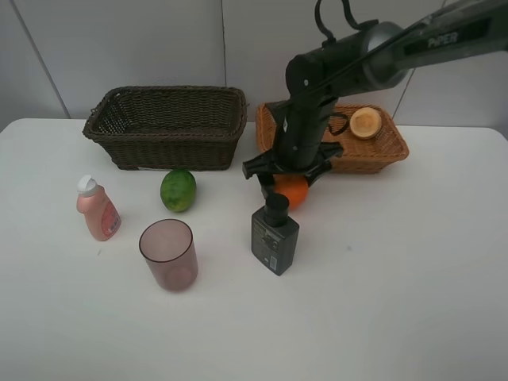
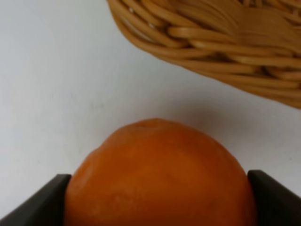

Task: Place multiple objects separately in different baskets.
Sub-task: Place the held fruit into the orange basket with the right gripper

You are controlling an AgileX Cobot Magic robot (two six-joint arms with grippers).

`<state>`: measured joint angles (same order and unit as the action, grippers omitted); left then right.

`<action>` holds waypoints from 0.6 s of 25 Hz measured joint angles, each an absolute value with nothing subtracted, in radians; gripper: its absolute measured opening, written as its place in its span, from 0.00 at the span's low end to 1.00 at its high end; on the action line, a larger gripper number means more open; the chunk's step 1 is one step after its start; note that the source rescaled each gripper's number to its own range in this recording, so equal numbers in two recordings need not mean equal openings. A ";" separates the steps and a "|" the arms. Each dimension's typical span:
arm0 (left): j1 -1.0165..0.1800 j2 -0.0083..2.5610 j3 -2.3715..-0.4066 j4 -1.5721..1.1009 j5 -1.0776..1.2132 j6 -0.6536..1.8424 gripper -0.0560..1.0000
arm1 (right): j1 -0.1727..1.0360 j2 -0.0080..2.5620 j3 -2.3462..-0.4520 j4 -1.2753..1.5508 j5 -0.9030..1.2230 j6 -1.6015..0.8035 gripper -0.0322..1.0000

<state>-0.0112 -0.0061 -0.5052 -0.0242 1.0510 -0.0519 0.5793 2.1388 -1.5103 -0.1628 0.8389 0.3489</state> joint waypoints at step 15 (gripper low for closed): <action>-0.011 -0.006 -0.505 -0.024 1.051 -0.052 1.00 | 0.579 2.086 -1.510 -0.162 0.864 0.349 0.68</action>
<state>-0.0112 -0.0061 -0.5052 -0.0242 1.0510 -0.0519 0.5793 2.0861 -1.5103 -0.1618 0.8640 0.3489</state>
